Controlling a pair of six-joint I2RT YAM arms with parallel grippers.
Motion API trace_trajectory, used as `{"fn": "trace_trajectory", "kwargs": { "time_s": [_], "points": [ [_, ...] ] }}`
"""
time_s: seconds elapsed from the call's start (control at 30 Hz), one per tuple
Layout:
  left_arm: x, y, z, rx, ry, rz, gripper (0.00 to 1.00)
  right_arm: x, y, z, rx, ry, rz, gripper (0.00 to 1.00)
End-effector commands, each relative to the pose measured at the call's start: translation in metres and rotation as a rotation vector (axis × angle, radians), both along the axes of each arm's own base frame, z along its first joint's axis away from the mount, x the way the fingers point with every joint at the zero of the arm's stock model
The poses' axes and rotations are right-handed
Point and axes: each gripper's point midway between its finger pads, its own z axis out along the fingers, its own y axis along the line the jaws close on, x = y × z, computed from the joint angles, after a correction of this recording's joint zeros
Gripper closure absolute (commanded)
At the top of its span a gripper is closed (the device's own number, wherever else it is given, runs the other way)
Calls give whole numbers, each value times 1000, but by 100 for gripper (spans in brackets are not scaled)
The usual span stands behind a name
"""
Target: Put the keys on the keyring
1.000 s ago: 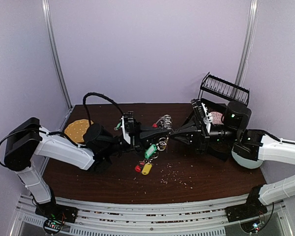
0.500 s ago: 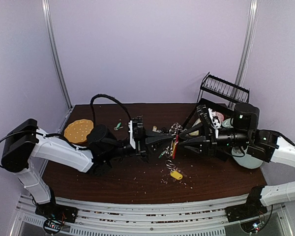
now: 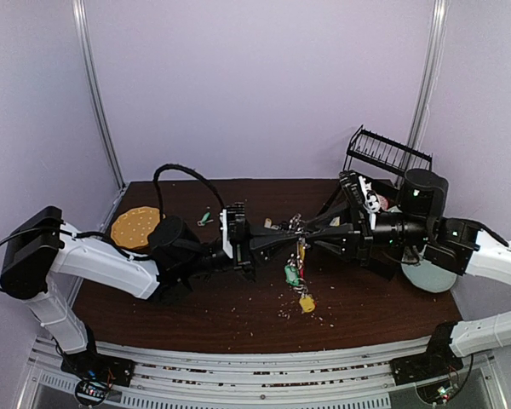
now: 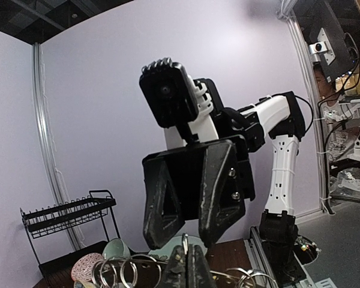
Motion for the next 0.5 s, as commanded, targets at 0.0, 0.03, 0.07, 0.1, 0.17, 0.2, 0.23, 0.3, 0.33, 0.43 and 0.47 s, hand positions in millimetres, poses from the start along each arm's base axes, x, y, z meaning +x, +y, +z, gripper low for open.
{"fn": "trace_trajectory", "kwargs": {
  "time_s": [0.0,0.03,0.07,0.1,0.17,0.2,0.23,0.3,0.33,0.43,0.47],
  "points": [
    [-5,10,20,-60,-36,11,100,-7,3,13,55,-14,55,65],
    [-5,10,20,-62,-37,11,100,-7,4,13,61,-9,59,68],
    [-5,10,20,-63,-36,11,100,-6,5,13,63,-1,58,73],
    [-5,10,20,-66,-35,9,100,-5,6,12,64,5,58,76],
    [-5,10,20,-68,-34,7,100,-3,7,9,57,9,48,77],
    [-5,10,21,-68,-35,7,100,-1,8,7,53,12,43,76],
    [-5,10,21,-67,-35,6,100,-1,8,5,46,17,43,75],
    [-6,10,21,-66,-36,1,100,0,9,3,37,25,48,78],
    [-7,10,21,-67,-36,0,100,0,10,1,31,31,50,78],
    [-6,11,21,-68,-34,3,100,-1,10,-2,23,32,51,86],
    [-6,10,20,-68,-33,4,100,-1,9,-3,23,33,51,91]
  ]
}}
